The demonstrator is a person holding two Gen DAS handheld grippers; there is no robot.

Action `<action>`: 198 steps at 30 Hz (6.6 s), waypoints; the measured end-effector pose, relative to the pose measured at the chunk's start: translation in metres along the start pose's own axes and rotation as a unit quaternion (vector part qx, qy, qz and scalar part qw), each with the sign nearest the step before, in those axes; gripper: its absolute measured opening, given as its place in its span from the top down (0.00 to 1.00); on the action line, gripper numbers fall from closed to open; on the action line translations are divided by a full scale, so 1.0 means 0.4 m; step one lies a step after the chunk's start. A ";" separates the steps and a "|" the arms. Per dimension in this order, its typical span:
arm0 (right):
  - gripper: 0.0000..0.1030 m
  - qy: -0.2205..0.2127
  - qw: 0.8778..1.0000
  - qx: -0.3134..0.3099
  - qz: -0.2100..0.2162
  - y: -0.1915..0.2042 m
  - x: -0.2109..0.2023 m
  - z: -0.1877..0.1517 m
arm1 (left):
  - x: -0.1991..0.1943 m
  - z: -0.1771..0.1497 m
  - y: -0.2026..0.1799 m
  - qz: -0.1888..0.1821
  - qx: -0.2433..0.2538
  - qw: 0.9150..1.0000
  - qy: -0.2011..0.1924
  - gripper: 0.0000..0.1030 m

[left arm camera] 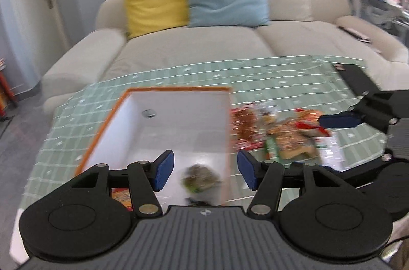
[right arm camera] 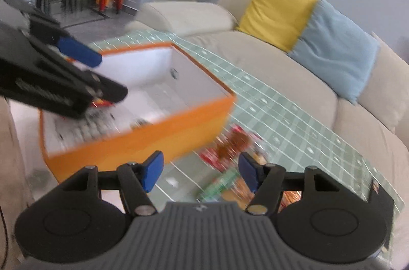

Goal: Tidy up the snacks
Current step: 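Withdraw both open tools from the box toward the snack pile, then grasp green sausage with left tool while right tool grasps orange-red stick-snack bag, then carry green sausage with left tool toward orange box while right tool carries stick-snack bag, then lower sausage into box and open left tool while right tool releases stick-snack bag inside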

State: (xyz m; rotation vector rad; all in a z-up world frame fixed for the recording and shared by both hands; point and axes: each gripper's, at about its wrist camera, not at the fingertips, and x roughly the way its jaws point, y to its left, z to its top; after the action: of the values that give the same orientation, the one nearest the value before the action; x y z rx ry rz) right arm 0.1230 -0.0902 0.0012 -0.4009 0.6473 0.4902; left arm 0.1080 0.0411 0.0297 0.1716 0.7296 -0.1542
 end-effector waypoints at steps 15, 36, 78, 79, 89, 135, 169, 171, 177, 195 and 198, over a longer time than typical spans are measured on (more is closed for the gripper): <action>0.39 0.074 0.993 0.083 -0.042 -0.187 0.029 -0.216 | 0.106 -0.019 -0.152 -0.064 0.017 0.997 0.035 0.34; 0.33 0.043 0.986 0.160 -0.033 -0.319 0.138 -0.217 | 0.301 -0.007 -0.227 -0.067 0.015 0.996 0.065 0.34; 0.90 0.088 0.991 0.105 0.001 -0.254 0.188 -0.232 | 0.389 -0.087 -0.254 -0.028 -0.026 0.987 0.155 0.76; 0.90 0.090 0.990 0.106 -0.001 -0.252 0.181 -0.232 | 0.383 -0.091 -0.255 -0.027 -0.026 0.988 0.152 0.76; 0.96 0.095 0.983 0.155 -0.005 -0.240 0.107 -0.237 | 0.270 -0.108 -0.250 -0.032 -0.048 0.992 0.109 0.76; 0.99 -0.082 0.980 0.174 0.051 -0.028 -0.099 0.071 | -0.037 0.016 0.051 0.027 -0.117 0.992 -0.037 0.76; 1.00 0.043 0.987 -0.150 0.026 0.216 0.277 0.222 | 0.248 -0.045 0.255 0.039 -0.018 0.987 0.152 0.76; 1.00 0.046 0.984 -0.169 0.024 0.227 0.287 0.217 | 0.263 -0.051 0.254 0.040 -0.017 0.986 0.161 0.76; 1.00 0.058 0.981 -0.185 0.016 0.231 0.319 0.201 | 0.300 -0.066 0.244 0.054 -0.004 0.981 0.184 0.76; 0.98 0.081 0.978 -0.194 -0.012 0.226 0.347 0.182 | 0.339 -0.059 0.225 0.119 0.024 0.972 0.200 0.76; 0.98 0.076 0.978 -0.194 -0.012 0.224 0.339 0.184 | 0.345 -0.061 0.227 0.118 0.023 0.971 0.207 0.76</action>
State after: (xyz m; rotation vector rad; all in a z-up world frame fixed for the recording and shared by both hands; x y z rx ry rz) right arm 0.2026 0.0604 -0.0519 -0.8203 0.6940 0.5669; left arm 0.2117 0.1238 -0.0718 0.3403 1.1152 0.0959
